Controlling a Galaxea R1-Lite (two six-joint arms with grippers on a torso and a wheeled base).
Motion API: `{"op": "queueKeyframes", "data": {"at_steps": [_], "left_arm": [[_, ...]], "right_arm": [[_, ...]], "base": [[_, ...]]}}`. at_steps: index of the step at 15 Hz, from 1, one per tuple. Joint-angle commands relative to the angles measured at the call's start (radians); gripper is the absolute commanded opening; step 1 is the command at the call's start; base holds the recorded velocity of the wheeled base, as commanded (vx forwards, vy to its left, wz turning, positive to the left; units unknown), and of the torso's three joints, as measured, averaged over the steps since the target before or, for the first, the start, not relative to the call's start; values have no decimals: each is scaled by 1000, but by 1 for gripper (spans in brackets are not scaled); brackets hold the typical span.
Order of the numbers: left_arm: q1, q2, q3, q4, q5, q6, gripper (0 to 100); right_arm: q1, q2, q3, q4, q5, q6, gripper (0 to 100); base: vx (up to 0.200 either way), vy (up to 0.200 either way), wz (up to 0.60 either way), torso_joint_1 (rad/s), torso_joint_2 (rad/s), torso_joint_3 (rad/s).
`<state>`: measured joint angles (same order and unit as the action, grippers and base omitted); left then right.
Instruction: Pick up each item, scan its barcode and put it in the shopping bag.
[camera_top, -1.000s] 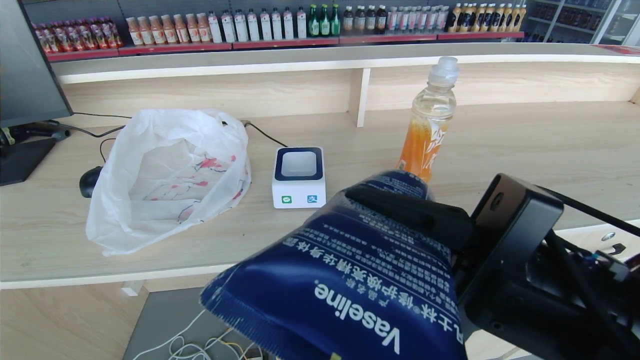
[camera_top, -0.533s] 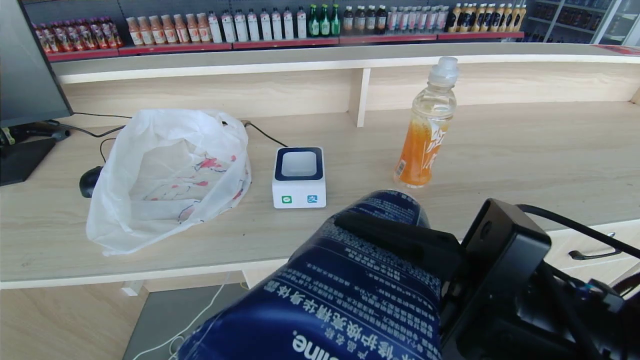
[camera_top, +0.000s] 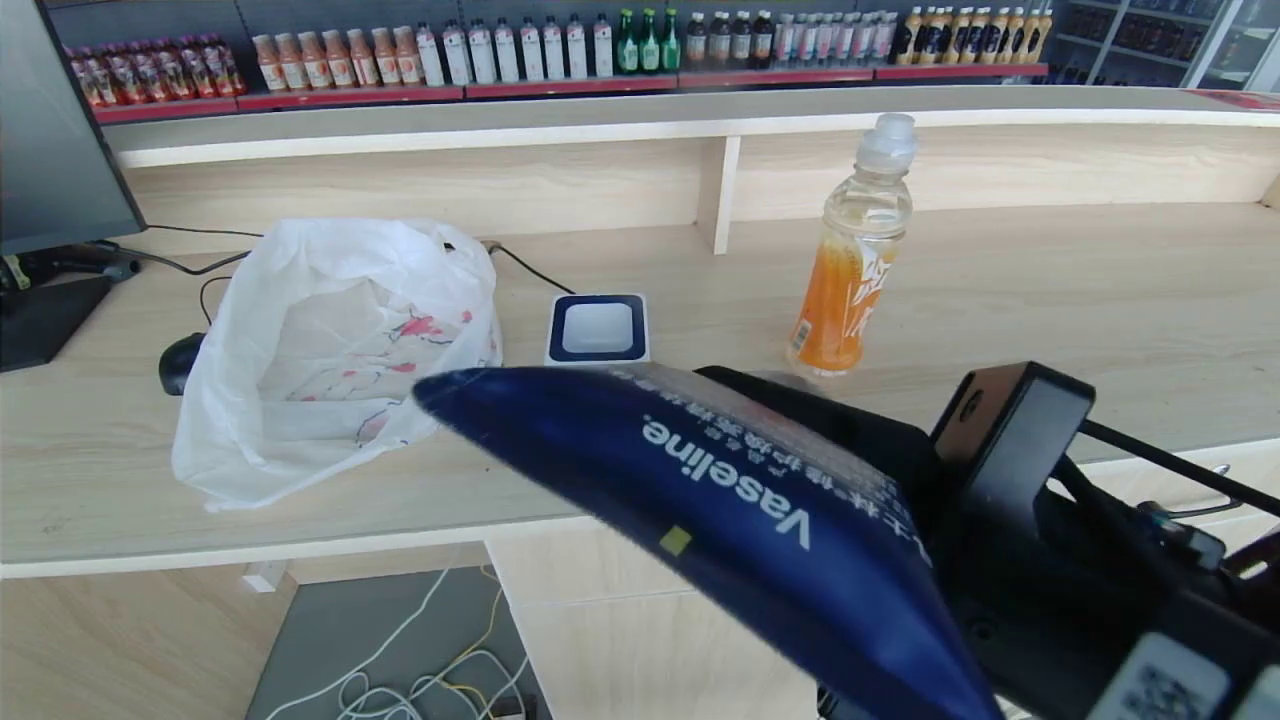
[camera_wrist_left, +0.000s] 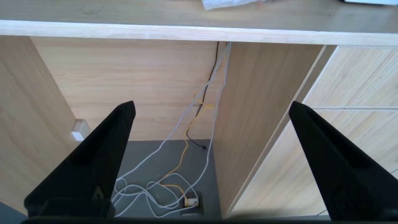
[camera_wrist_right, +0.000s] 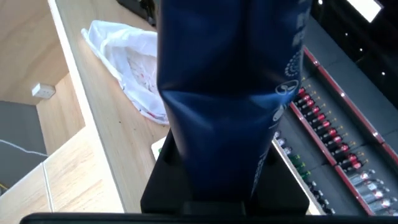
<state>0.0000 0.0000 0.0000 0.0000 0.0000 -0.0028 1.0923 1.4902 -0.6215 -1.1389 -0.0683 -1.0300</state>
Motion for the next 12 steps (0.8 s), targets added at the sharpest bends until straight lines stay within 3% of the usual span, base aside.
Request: {"op": "queueKeyframes", "data": {"at_steps": [1,4,5,6,7,9,12], "left_arm": [[0,0,0,0,0,0,100],[0,0,0,0,0,0,100],[0,0,0,0,0,0,100],[0,0,0,0,0,0,100],[0,0,0,0,0,0,100],[0,0,0,0,0,0,100],[0,0,0,0,0,0,100]], "right_arm": [[-2,107,-64,-61,-21,103,0],[-2,252,-170,-170,-25,269,0],[-2,309,-213,-226,-84,366,0],[-2,311,-215,-229,-88,372,0],[-3,355,-222,-269,-206,570,0],[-22,375,-230,-286,-272,706,0],[-126,380,-222,-291,-275,910,0]], "base": [[0,0,0,0,0,0],[0,0,0,0,0,0],[0,0,0,0,0,0],[0,0,0,0,0,0],[0,0,0,0,0,0],[0,0,0,0,0,0],[0,0,0,0,0,0]]}}
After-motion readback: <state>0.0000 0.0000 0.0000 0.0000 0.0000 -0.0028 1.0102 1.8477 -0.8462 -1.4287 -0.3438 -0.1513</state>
